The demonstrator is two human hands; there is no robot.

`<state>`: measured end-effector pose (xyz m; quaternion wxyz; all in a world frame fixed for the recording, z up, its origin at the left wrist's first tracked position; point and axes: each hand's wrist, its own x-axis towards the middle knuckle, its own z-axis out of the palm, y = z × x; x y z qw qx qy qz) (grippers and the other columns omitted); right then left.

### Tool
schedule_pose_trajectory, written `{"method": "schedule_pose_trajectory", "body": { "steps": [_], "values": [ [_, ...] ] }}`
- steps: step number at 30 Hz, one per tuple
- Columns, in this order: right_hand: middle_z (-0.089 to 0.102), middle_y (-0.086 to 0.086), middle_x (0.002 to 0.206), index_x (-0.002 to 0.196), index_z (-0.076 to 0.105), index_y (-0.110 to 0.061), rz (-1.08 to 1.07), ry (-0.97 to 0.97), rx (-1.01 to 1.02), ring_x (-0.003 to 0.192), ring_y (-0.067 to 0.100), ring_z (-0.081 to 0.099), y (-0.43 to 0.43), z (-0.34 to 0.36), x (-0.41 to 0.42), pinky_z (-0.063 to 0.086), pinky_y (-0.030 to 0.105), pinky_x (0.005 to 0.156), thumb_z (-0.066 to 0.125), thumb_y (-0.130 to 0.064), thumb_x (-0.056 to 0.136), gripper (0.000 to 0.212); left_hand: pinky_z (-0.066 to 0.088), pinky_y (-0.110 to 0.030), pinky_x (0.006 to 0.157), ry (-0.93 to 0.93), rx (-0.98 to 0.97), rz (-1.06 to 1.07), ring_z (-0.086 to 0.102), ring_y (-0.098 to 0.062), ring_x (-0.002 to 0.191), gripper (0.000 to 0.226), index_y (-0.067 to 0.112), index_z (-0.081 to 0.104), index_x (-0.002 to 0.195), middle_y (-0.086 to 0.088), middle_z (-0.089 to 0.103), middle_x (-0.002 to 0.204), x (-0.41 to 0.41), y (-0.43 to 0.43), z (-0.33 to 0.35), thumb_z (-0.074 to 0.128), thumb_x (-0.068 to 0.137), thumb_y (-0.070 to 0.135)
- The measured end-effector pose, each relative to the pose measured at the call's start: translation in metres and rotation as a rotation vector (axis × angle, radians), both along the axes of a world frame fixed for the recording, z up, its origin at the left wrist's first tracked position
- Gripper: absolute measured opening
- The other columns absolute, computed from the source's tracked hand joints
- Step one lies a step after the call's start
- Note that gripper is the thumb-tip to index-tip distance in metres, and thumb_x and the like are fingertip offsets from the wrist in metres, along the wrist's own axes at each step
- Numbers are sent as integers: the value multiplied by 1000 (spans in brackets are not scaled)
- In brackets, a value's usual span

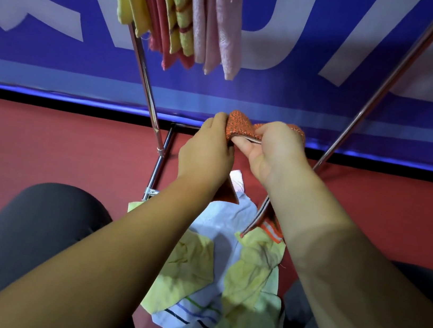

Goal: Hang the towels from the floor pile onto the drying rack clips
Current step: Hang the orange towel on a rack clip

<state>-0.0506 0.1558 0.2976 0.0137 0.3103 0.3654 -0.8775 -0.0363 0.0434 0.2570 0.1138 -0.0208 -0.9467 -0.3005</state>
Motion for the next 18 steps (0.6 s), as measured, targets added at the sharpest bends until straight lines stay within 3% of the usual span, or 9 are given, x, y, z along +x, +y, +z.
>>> {"method": "schedule_pose_trajectory", "body": {
  "steps": [3,6,8,11,13,16,17,18],
  "values": [
    [69,35,120,133,52,18,-23,50,-197,101,46,75,2,7,1,65,56,73,35,12,92,45,51,-42,72,12,43,40,66,-32,102,34,27,56,128,-1,72,112,-4,-5,14,53,95,16],
    [72,27,115,116,62,11,-30,25,-226,114,45,71,11,9,2,55,61,103,25,9,87,47,55,-44,76,72,142,50,68,-32,103,44,26,59,129,-3,76,108,-8,-12,26,55,88,10],
    [71,22,114,114,62,4,22,-40,-137,118,42,69,13,13,4,52,59,107,21,11,89,49,53,-39,80,147,215,23,68,-28,101,40,22,64,122,-2,74,106,-9,-15,35,58,86,8],
    [67,16,111,117,60,-11,283,-129,239,104,36,70,7,9,13,61,52,80,42,-3,106,23,44,-24,84,235,229,-32,63,-22,98,42,20,74,120,-4,63,107,-4,-17,49,62,83,4],
    [68,13,103,109,64,-20,463,-223,510,88,30,71,4,1,19,63,47,71,62,-27,106,8,47,-28,85,237,218,-69,62,-21,94,44,24,76,122,-3,61,102,4,-15,63,62,83,7],
    [67,15,91,99,66,-15,541,-353,869,74,34,71,5,-4,20,62,35,58,65,-55,101,39,53,-43,78,210,94,-99,63,-27,94,29,33,75,113,-1,67,96,17,-9,90,55,92,30],
    [69,18,99,104,68,-11,571,-385,1060,83,37,72,7,-2,23,61,31,61,60,-59,102,49,53,-44,75,195,38,-98,63,-28,94,29,32,74,109,0,68,95,22,-9,101,50,92,35],
    [68,24,117,118,67,-6,571,-391,1266,103,42,71,9,0,24,61,33,79,58,-58,102,55,53,-44,71,178,-12,-93,63,-30,93,31,31,73,105,-1,69,93,26,-8,112,46,91,36]
  ]
}}
